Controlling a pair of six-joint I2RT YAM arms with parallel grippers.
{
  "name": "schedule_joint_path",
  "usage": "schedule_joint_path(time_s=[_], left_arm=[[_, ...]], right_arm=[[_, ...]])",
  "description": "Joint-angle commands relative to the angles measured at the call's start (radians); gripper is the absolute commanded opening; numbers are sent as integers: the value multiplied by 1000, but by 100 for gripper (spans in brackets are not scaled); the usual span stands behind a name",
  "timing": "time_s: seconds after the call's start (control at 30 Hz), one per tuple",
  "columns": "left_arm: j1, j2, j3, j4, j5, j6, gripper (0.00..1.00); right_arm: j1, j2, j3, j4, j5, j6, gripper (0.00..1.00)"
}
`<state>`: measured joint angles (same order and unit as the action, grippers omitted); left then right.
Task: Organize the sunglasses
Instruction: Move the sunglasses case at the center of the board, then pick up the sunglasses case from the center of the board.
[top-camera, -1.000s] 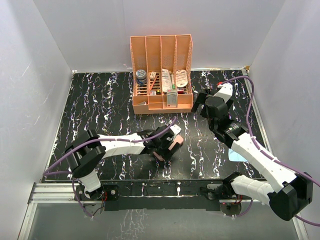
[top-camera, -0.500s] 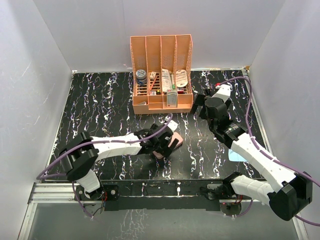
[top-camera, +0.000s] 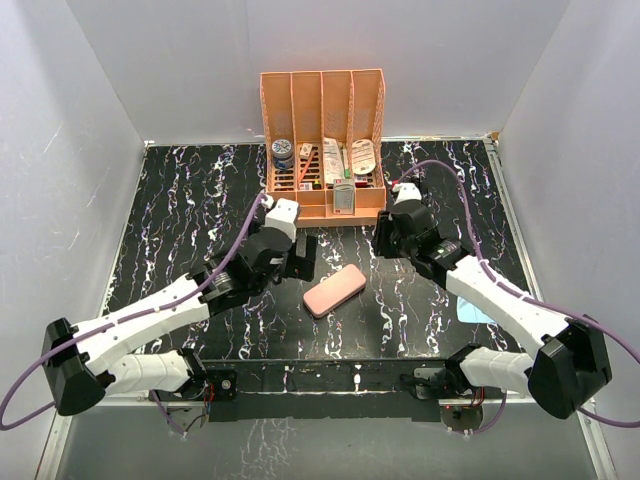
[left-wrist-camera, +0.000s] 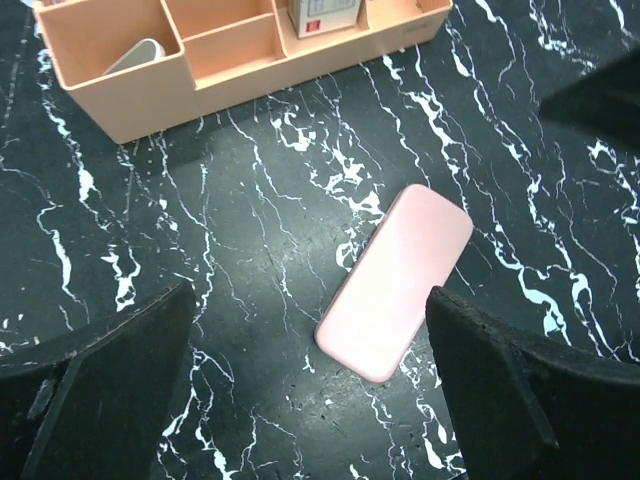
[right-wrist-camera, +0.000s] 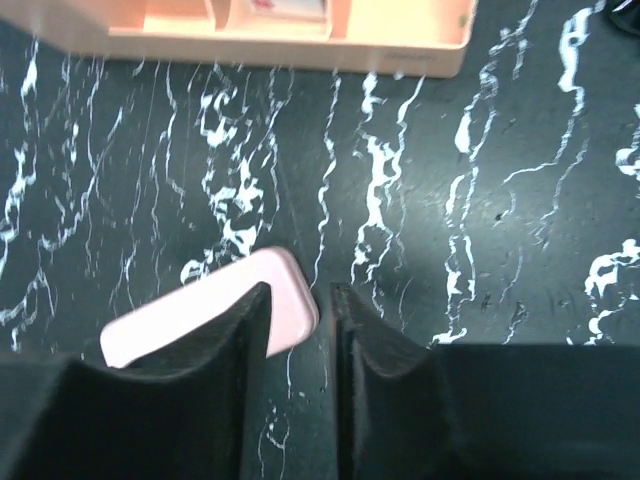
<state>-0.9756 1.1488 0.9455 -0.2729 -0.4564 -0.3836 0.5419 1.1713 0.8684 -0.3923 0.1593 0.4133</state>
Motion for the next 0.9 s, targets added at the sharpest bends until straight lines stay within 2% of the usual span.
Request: schedule_joint_path(time_s=[0.0,0.17,0.37,0.63,0.87], left_arm=[[13,-48,-28,-90,-74,-35,99],[34,-94,-67,-92,-85,-45,99],[107,-134,-89,-106,-76,-82,99],[303,-141,-64,-226,-33,-196,99],[367,-171,-80,-247,6,-216,99]], right_arm=[[61,7,2,-9,-93,-20,20],[186,34,4,-57,-61,-5,9],[335,87,-3,-83,-16,33,3],[503,173,-15,-90,72,71,0],[552,239,-23,-29,65,85,0]])
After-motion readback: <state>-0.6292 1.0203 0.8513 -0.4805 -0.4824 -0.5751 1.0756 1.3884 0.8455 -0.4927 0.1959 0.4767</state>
